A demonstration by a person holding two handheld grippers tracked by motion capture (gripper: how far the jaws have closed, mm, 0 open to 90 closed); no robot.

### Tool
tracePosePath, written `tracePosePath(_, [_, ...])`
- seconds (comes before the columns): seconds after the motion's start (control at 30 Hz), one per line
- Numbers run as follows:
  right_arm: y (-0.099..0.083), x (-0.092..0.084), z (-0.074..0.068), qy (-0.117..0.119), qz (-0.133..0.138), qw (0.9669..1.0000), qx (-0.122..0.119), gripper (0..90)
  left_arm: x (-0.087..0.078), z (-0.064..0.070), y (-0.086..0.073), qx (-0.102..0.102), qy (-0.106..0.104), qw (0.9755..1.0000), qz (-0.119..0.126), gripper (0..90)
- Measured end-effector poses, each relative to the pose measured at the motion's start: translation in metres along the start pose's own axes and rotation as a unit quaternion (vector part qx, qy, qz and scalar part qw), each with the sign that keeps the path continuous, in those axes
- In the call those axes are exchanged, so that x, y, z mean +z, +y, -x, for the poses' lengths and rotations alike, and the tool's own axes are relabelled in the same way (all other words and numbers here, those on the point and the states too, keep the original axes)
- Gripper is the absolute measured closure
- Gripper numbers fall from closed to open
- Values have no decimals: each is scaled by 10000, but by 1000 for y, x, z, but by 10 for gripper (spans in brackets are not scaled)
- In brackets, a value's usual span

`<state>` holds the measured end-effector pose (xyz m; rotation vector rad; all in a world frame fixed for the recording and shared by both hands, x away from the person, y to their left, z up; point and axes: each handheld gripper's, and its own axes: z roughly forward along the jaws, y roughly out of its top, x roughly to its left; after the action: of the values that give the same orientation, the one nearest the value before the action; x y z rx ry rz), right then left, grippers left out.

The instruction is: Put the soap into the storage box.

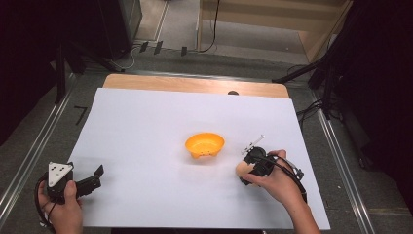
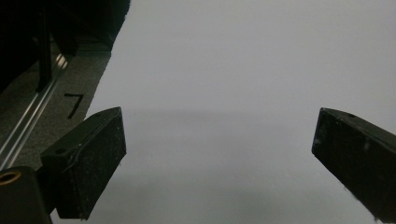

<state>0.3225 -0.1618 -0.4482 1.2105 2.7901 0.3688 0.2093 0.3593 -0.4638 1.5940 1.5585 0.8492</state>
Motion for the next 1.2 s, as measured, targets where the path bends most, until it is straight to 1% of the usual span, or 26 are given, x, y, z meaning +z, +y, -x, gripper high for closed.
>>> tracePosePath(0.03, [1, 1, -1, -1, -23, 10000, -17, 258, 0, 0, 0, -3, 1, 10000, -2, 34])
tracePosePath(0.07, [1, 1, -1, -1, -23, 10000, -17, 258, 0, 0, 0, -3, 1, 10000, -2, 34])
tracePosePath(0.1, [1, 3, -4, 27, -94, 9999, -115, 312, 0, 0, 0, -13, -3, 10000, -1, 34])
tracePosePath(0.13, [2, 3, -3, 35, -104, 9999, -99, 319, 0, 0, 0, -17, 0, 10000, 3, 34])
tracePosePath(0.23, [3, 3, -2, 40, -155, 9998, -80, 322, 0, 0, 0, 1, 2, 10000, -5, 34])
tracePosePath(0.3, [4, 3, -1, 55, -173, 9996, -216, 322, 0, 0, 0, 2, 5, 10000, -2, 34])
tracePosePath(0.33, [3, 3, -1, 79, -172, 9996, -221, 323, 0, 0, 0, 2, 5, 10000, -2, 34])
tracePosePath(0.4, [3, 3, -3, 1, -145, 9996, -251, 323, 0, 0, 0, 5, 14, 10000, -10, 34])
tracePosePath(0.43, [3, 3, -4, -43, -172, 9995, -245, 323, 0, 0, 0, 5, 13, 10000, -8, 34])
tracePosePath(0.47, [4, 3, -5, -65, -221, 9996, -156, 323, 0, 0, 0, 4, 15, 10000, -3, 34])
tracePosePath(0.57, [4, 3, -3, -27, -236, 9997, -97, 323, 0, 0, 0, 15, 14, 10000, -8, 34])
tracePosePath(0.63, [5, 4, -4, -44, -253, 9997, -54, 323, 0, 0, 0, 4, 14, 10000, -2, 34])
tracePosePath(0.67, [6, 3, -4, -66, -300, 9995, -46, 322, 0, 0, 0, 7, 17, 10000, -10, 34])
tracePosePath(0.73, [6, 4, -4, -66, -290, 9995, -68, 320, 0, 0, 0, 17, 18, 10000, -17, 34])
tracePosePath(0.77, [6, 4, -2, 6, -281, 9996, -90, 318, 0, 1, 0, 23, 17, 10000, -20, 34])
tracePosePath(0.83, [7, 4, -2, 0, -298, 9995, -42, 326, 0, 0, 0, 9, 15, 10000, -15, 34])
tracePosePath(0.87, [7, 4, -3, -36, -337, 9994, -90, 327, 0, 0, 0, 2, 7, 10000, -5, 34])
tracePosePath(0.97, [8, 4, -3, 3, -374, 9993, -51, 330, 0, 0, 0, -7, -1, 10000, -2, 34])
tracePosePath(1.07, [9, 2, 0, 86, -430, 9989, -133, 330, 0, 0, 0, -31, -3, 10000, 1, 34])
tracePosePath(1.13, [9, 1, 2, 164, -387, 9990, -136, 331, 0, 0, 0, -34, -5, 10000, 6, 34])
tracePosePath(1.17, [9, 1, 2, 164, -387, 9990, -136, 331, 0, 0, 0, -34, -5, 10000, 6, 34])
tracePosePath(1.2, [8, -3, 3, 165, -286, 9992, -222, 331, 0, -1, 0, -30, -11, 10000, -1, 34])
